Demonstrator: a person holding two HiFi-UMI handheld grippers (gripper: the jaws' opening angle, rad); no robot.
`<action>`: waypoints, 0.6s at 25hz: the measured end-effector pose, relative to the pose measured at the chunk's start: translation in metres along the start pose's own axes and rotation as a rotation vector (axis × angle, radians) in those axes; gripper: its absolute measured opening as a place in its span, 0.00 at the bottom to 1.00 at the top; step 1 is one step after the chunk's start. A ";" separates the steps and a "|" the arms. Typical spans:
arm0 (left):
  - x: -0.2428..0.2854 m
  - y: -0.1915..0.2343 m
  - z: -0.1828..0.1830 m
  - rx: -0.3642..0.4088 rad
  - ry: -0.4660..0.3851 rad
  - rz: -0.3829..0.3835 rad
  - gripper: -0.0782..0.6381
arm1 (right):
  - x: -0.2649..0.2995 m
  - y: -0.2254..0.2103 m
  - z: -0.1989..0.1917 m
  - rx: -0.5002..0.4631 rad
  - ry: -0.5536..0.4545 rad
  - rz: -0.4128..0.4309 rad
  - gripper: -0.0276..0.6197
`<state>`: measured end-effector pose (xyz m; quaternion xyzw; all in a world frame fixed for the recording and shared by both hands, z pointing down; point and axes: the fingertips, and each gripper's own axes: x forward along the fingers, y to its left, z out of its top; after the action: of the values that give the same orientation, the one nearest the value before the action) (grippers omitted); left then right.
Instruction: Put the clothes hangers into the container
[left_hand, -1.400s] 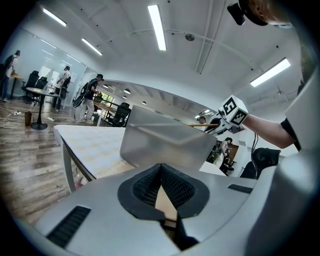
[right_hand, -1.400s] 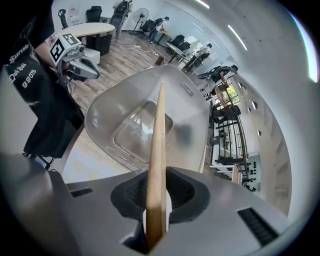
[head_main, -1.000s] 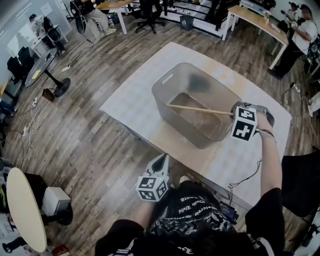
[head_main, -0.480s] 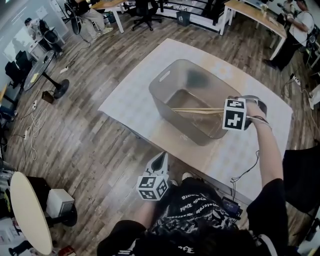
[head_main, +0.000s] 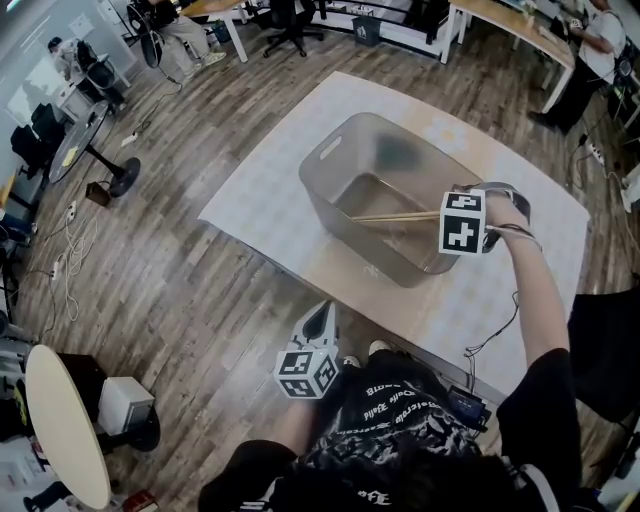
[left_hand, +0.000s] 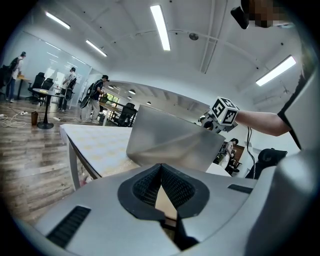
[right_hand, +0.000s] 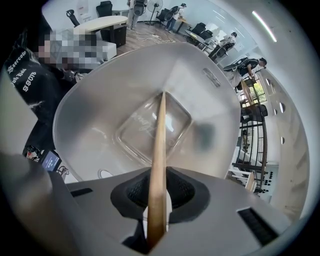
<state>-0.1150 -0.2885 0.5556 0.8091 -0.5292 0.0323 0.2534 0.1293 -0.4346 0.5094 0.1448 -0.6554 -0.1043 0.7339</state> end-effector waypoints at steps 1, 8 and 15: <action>-0.001 0.000 -0.001 0.000 0.000 0.002 0.14 | 0.000 0.001 0.000 0.003 -0.001 -0.001 0.14; 0.003 0.000 -0.001 0.004 0.002 -0.001 0.14 | -0.002 -0.006 0.006 0.057 -0.063 -0.036 0.18; 0.011 -0.002 0.000 0.008 0.006 -0.014 0.14 | -0.016 -0.022 0.006 0.140 -0.163 -0.105 0.39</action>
<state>-0.1087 -0.2973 0.5586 0.8138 -0.5225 0.0351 0.2519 0.1219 -0.4502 0.4874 0.2209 -0.7101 -0.1083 0.6597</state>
